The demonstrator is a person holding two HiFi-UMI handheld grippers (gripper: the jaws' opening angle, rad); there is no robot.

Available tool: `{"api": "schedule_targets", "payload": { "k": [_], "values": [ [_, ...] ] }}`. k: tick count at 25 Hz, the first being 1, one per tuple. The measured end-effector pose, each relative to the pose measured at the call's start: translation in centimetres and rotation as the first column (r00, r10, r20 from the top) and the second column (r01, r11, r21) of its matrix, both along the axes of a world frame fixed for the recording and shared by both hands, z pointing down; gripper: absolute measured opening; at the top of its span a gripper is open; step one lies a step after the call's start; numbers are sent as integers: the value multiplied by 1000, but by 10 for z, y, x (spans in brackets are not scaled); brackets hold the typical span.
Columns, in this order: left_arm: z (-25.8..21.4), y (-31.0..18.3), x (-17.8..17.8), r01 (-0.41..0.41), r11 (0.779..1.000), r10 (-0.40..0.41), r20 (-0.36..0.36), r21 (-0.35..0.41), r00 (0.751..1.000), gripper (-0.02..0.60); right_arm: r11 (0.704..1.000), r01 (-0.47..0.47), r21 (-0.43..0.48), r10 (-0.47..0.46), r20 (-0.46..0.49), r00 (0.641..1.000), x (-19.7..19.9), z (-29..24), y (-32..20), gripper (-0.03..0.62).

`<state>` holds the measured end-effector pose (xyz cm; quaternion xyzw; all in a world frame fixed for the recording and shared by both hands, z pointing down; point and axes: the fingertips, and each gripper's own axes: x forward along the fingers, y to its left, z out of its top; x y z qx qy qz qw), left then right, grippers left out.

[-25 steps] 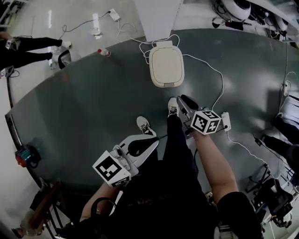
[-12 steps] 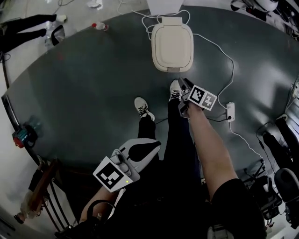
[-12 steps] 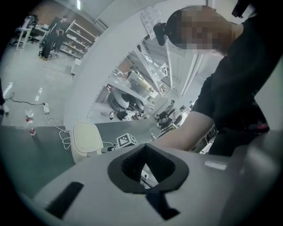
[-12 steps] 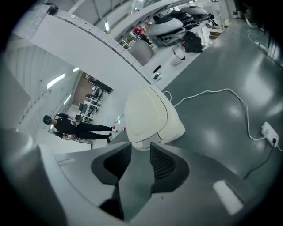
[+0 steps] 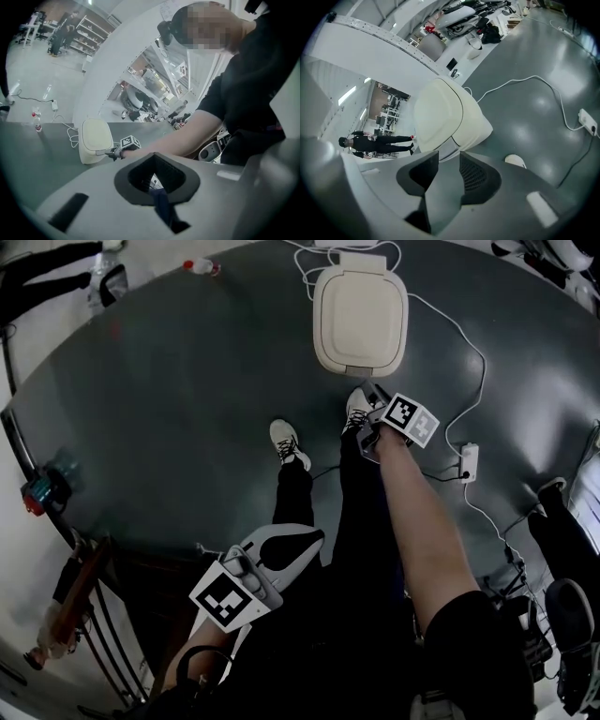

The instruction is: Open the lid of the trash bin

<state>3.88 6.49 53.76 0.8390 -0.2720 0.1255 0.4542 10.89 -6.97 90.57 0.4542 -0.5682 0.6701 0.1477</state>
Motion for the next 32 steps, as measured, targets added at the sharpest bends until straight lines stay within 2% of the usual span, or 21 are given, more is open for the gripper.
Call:
{"api": "schedule_targets", "payload": {
  "k": [6,22,32],
  "values": [
    [19,11,7,-59,996,60,9,-69,998,3,1000,-19,-19,20,8,1000,-2,15,-5,150],
    [39,19,4,-15,995,14,-17,-99,1000,3,996,-72,-44,71,-6,997,-2,39,3,184],
    [38,20,-6,-13,994,11,-25,-113,1000,3,998,-58,-33,57,-25,998,-4,39,2,196]
  ]
}}
